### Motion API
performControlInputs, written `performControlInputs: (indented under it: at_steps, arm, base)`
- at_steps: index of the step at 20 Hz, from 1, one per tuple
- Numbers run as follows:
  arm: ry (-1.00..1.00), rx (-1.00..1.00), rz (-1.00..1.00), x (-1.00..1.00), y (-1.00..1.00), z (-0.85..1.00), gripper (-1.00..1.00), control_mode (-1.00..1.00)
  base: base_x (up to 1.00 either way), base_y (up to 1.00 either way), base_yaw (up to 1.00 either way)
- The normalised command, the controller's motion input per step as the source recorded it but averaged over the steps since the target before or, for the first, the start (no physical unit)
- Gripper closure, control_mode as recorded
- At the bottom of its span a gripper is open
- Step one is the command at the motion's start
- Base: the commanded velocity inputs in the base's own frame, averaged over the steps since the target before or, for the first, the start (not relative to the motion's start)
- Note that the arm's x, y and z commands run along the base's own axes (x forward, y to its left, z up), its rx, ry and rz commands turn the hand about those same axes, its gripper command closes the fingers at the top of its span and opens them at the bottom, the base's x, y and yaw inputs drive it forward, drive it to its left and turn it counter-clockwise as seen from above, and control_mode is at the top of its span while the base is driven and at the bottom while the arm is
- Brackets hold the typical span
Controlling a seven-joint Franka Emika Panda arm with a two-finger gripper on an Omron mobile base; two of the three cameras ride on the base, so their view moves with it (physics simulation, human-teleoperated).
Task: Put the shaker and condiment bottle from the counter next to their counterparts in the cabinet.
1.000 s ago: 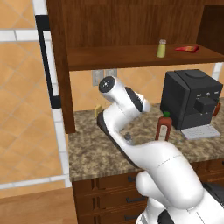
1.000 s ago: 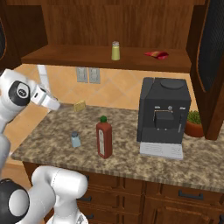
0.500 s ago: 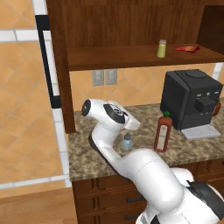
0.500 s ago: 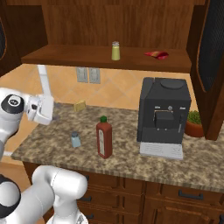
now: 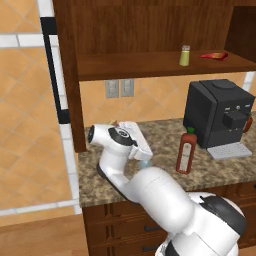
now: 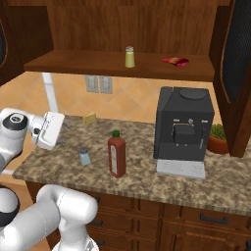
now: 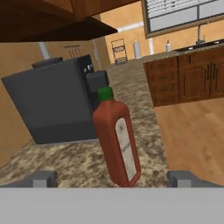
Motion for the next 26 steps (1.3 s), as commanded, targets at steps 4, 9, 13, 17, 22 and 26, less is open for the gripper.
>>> performControlInputs:
  at_steps: [4,9,13,17,22,26]
  arm:
    - [0.0,0.0,0.0,0.0,-0.04,-0.32,-1.0,-1.0]
    - [0.01,-0.04,0.0,0.0,-0.29,-0.68,-1.0,-1.0]
    - [0.05,-0.02,0.0,0.0,-0.22,-0.52,-1.0,-1.0]
    - [0.01,0.0,0.0,0.02,0.0,-0.23,-1.0,-1.0]
    - [0.0,0.0,0.0,0.17,0.0,-0.07,-1.0,-1.0]
    - [0.0,0.0,0.0,0.4,0.01,-0.02,-1.0,-1.0]
  base:
    - [0.0,0.0,0.0]
    - [0.0,0.0,0.0]
    - [0.0,0.0,0.0]
    - [0.0,0.0,0.0]
    - [0.0,0.0,0.0]
    - [0.0,0.0,0.0]
